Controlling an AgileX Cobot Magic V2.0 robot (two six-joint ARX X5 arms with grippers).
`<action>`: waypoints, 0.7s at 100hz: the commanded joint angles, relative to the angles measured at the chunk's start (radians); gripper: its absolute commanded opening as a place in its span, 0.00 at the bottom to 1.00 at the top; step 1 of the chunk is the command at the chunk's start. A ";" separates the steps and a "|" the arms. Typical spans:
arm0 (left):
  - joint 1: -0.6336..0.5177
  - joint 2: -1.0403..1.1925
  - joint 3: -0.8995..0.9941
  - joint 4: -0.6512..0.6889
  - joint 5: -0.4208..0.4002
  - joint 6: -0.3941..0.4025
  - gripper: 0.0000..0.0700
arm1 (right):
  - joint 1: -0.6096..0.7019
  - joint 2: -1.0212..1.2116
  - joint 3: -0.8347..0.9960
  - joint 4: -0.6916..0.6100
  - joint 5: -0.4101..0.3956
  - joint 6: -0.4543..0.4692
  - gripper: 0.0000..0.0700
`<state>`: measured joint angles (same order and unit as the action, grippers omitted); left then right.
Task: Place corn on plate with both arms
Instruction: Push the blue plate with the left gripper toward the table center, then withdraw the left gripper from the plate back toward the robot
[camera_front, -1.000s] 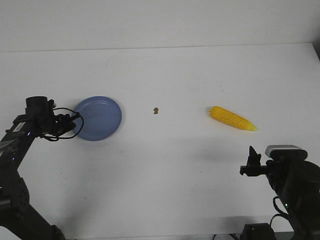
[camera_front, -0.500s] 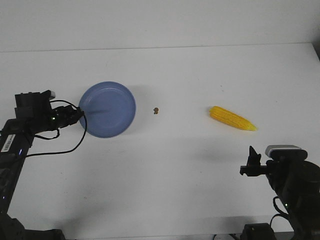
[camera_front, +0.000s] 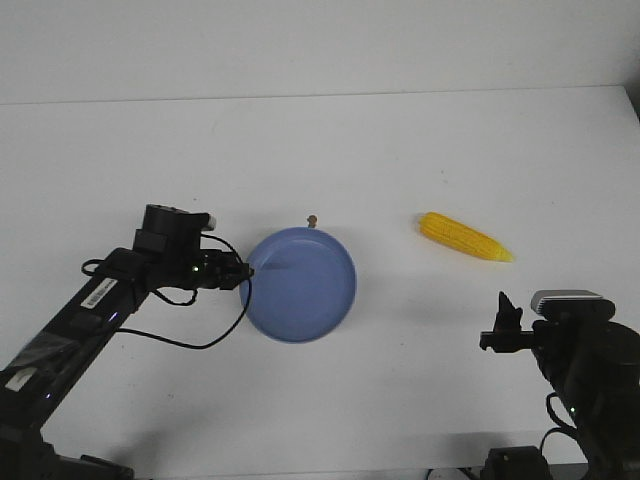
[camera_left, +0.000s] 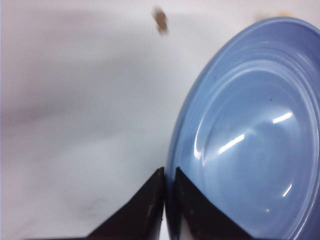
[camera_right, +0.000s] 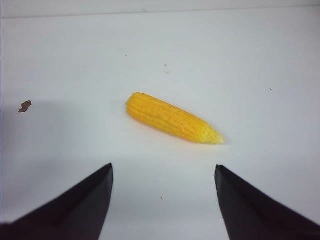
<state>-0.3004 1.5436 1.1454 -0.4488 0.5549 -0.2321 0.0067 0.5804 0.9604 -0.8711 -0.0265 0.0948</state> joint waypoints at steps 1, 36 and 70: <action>-0.022 0.053 0.004 0.006 0.002 -0.012 0.02 | 0.001 0.003 0.017 0.010 0.000 0.014 0.62; -0.088 0.172 0.004 0.032 -0.006 -0.002 0.02 | 0.001 0.003 0.017 0.008 0.000 0.015 0.62; -0.107 0.185 0.000 0.022 -0.086 0.035 0.02 | 0.001 0.003 0.017 0.009 0.000 0.018 0.62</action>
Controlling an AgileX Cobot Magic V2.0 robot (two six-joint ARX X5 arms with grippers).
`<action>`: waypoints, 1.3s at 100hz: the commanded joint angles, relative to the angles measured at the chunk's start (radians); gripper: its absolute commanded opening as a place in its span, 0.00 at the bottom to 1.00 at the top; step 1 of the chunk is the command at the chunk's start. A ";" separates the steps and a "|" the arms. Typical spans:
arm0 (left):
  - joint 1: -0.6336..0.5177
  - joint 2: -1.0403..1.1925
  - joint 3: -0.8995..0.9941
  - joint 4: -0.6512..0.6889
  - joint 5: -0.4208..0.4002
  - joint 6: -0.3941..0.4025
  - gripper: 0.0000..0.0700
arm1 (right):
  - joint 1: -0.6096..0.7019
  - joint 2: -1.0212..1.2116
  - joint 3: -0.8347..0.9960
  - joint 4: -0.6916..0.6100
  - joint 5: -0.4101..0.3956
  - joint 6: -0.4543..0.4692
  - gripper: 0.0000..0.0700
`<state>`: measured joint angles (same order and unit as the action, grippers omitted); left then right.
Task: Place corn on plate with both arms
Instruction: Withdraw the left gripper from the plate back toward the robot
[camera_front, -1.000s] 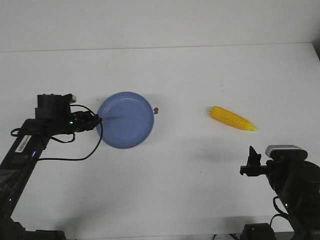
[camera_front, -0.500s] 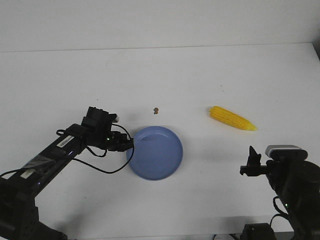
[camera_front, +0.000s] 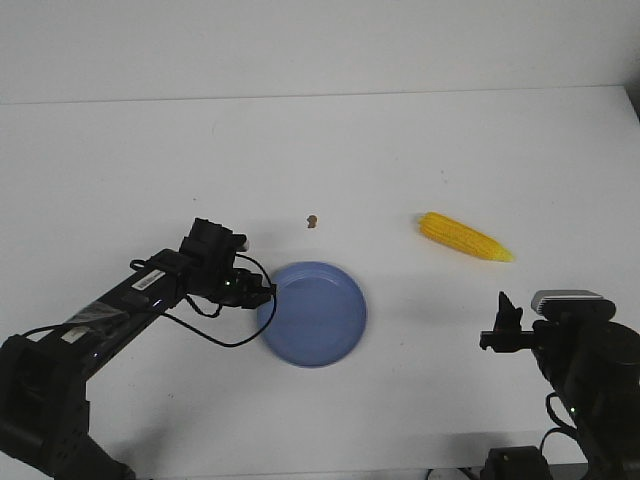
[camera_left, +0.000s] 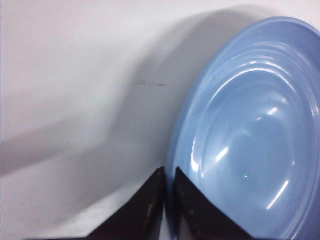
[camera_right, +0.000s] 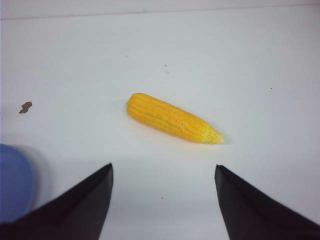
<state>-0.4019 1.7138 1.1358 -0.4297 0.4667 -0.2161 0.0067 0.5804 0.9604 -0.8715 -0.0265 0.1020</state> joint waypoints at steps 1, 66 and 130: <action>-0.005 0.015 0.008 0.005 0.001 0.019 0.02 | 0.001 0.003 0.017 0.009 0.000 0.010 0.62; -0.005 0.015 -0.042 0.043 0.000 0.019 0.39 | 0.001 0.003 0.017 0.010 0.000 0.010 0.62; 0.060 -0.134 -0.041 0.111 -0.026 0.055 0.84 | 0.001 0.003 0.017 0.007 0.000 0.010 0.62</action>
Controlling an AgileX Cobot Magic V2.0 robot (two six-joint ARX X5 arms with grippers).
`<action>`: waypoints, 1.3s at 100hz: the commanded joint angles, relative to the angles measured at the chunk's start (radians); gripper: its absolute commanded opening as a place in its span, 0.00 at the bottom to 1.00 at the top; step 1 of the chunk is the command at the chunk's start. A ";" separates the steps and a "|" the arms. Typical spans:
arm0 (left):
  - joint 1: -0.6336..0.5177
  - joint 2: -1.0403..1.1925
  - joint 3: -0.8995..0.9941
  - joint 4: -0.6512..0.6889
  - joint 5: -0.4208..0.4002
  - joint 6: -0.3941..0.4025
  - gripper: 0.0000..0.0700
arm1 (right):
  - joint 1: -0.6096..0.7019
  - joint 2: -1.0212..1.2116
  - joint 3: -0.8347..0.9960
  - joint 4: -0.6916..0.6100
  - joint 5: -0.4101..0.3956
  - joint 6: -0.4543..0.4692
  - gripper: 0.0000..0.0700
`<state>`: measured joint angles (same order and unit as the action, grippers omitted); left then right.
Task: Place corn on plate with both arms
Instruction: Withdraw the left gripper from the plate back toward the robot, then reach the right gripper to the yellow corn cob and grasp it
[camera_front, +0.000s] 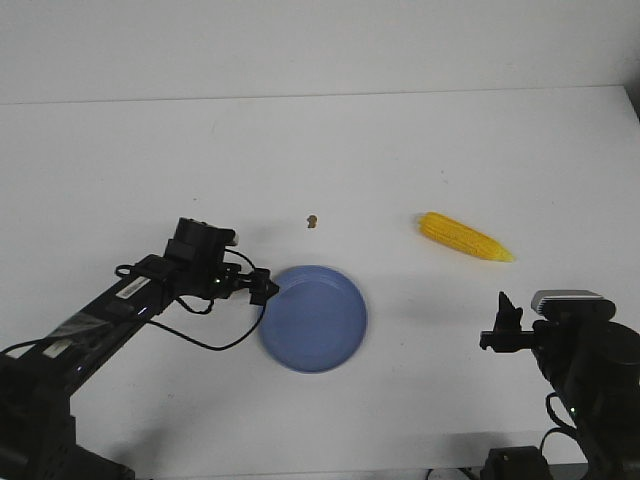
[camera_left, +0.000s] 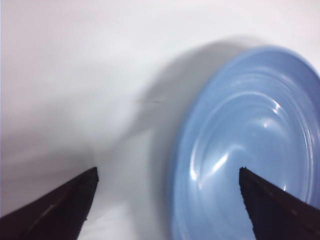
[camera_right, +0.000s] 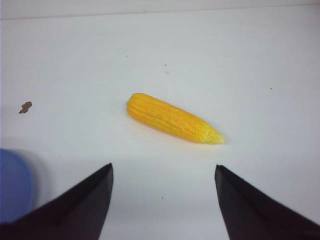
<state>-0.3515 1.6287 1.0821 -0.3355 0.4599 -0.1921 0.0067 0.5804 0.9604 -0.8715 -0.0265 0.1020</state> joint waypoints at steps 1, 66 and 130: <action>0.013 -0.058 0.013 0.016 -0.025 0.034 0.84 | 0.001 0.003 0.017 0.007 0.000 0.010 0.62; 0.143 -0.533 0.012 -0.162 -0.386 0.266 0.83 | 0.001 0.021 0.017 0.013 -0.001 -0.011 0.62; 0.143 -0.544 0.012 -0.165 -0.385 0.232 0.83 | 0.042 0.530 0.084 0.191 -0.066 -0.324 0.62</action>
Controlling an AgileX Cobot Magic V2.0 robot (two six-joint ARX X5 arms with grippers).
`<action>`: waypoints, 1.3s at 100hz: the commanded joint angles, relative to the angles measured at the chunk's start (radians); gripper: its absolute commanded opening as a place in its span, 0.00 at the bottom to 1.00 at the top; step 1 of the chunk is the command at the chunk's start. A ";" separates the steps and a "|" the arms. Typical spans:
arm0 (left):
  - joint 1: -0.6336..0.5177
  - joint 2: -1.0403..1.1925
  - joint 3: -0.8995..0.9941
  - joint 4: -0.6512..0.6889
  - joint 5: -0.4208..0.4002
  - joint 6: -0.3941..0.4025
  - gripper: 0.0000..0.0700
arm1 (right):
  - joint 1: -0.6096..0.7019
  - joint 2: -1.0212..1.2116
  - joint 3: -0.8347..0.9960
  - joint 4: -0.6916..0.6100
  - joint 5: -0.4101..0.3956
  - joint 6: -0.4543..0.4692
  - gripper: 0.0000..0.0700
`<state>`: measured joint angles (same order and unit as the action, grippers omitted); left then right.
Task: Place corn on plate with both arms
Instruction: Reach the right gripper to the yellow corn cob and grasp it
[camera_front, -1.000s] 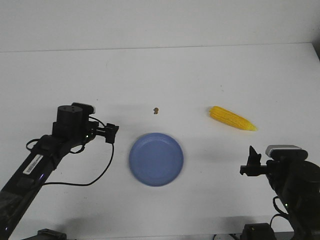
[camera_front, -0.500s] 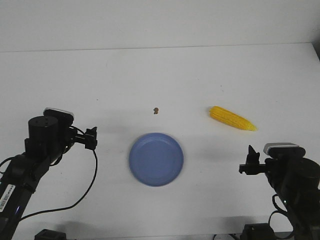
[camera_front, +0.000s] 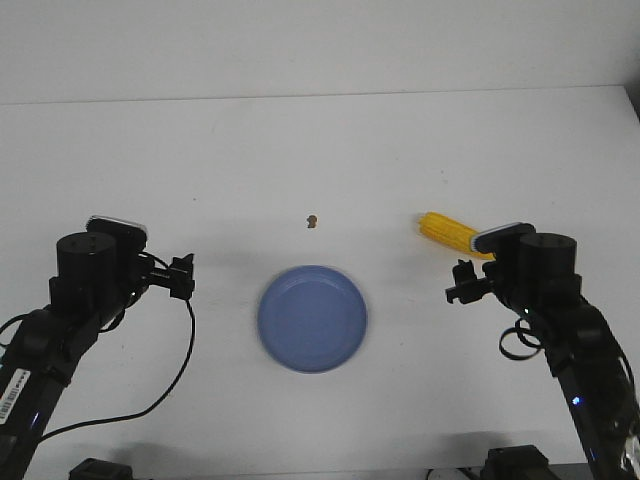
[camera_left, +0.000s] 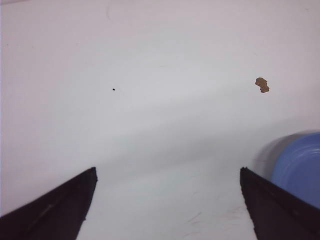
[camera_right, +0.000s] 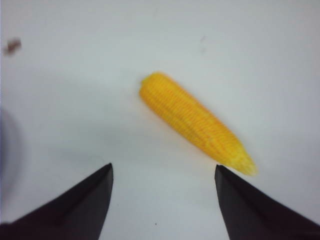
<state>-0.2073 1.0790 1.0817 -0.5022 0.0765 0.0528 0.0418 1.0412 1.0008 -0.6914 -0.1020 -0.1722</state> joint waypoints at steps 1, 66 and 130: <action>-0.002 0.006 0.013 0.002 -0.002 -0.013 0.83 | 0.008 0.082 0.050 0.011 0.013 -0.054 0.62; -0.002 0.006 0.013 0.000 -0.002 -0.020 0.83 | 0.018 0.621 0.353 -0.053 0.069 -0.193 0.62; -0.002 0.006 0.013 0.003 -0.002 -0.024 0.83 | -0.024 0.683 0.353 0.042 0.066 -0.296 0.62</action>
<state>-0.2073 1.0790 1.0817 -0.5041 0.0765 0.0349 0.0196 1.7012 1.3289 -0.6704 -0.0326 -0.4404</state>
